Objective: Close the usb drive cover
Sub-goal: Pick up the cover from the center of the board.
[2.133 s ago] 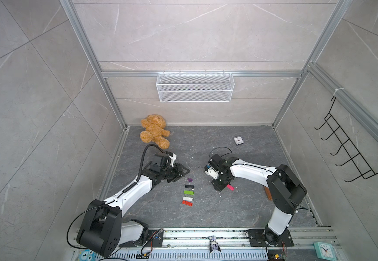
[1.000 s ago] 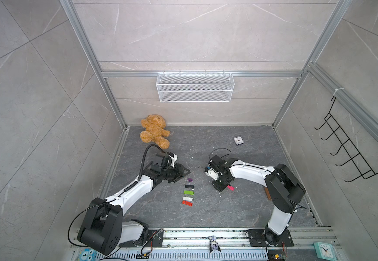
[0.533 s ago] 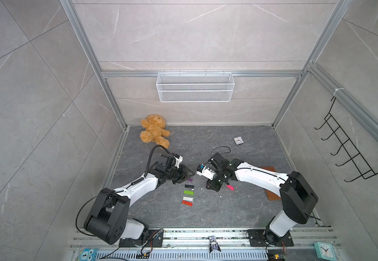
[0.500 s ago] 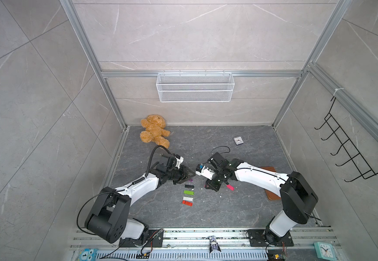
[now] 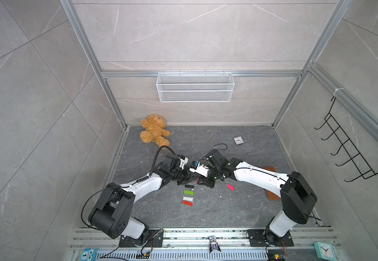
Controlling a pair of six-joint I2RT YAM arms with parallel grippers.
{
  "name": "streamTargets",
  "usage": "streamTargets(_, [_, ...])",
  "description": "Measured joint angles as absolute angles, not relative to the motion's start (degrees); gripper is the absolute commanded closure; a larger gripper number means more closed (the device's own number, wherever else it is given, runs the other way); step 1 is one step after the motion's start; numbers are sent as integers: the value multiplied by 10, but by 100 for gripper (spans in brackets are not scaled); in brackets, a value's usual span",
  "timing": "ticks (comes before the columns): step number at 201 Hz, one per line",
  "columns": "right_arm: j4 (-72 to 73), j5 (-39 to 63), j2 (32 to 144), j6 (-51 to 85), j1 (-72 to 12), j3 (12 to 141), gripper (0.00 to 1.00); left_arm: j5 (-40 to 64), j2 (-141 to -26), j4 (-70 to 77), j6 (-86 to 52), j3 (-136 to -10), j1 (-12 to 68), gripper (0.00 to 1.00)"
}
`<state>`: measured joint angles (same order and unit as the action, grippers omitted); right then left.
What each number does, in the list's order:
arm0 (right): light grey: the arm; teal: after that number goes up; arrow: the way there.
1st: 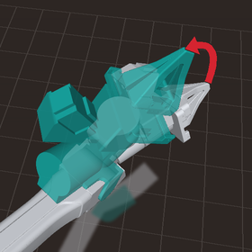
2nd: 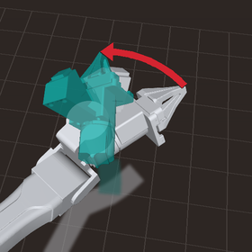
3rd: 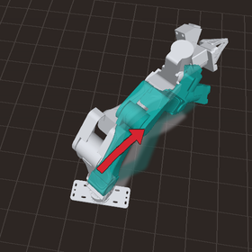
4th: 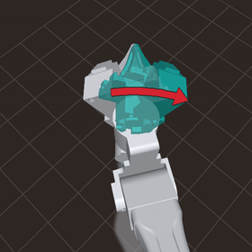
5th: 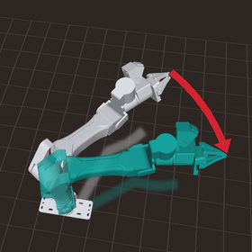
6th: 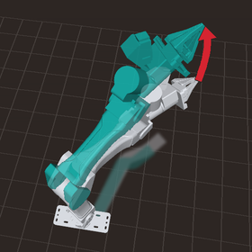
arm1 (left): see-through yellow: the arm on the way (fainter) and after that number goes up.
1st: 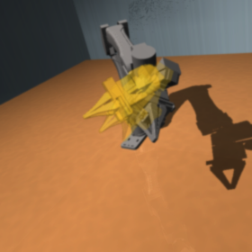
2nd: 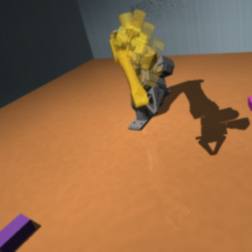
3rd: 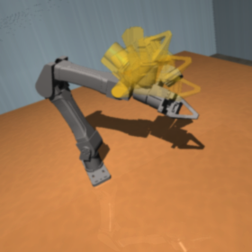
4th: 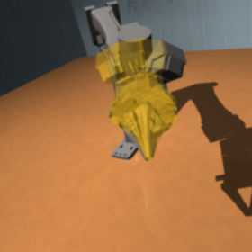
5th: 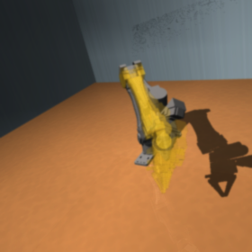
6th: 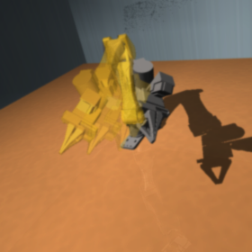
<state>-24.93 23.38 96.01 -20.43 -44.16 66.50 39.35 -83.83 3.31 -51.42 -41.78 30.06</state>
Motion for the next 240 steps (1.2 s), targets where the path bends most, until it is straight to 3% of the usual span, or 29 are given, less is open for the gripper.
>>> streamTargets(131, [-195,211,962,-178,-444,649,80,377,-794,44,-534,-383,300,67])
streamTargets(240, [-144,221,956,-176,-443,615,81,380,-818,47,-535,-385,303,83])
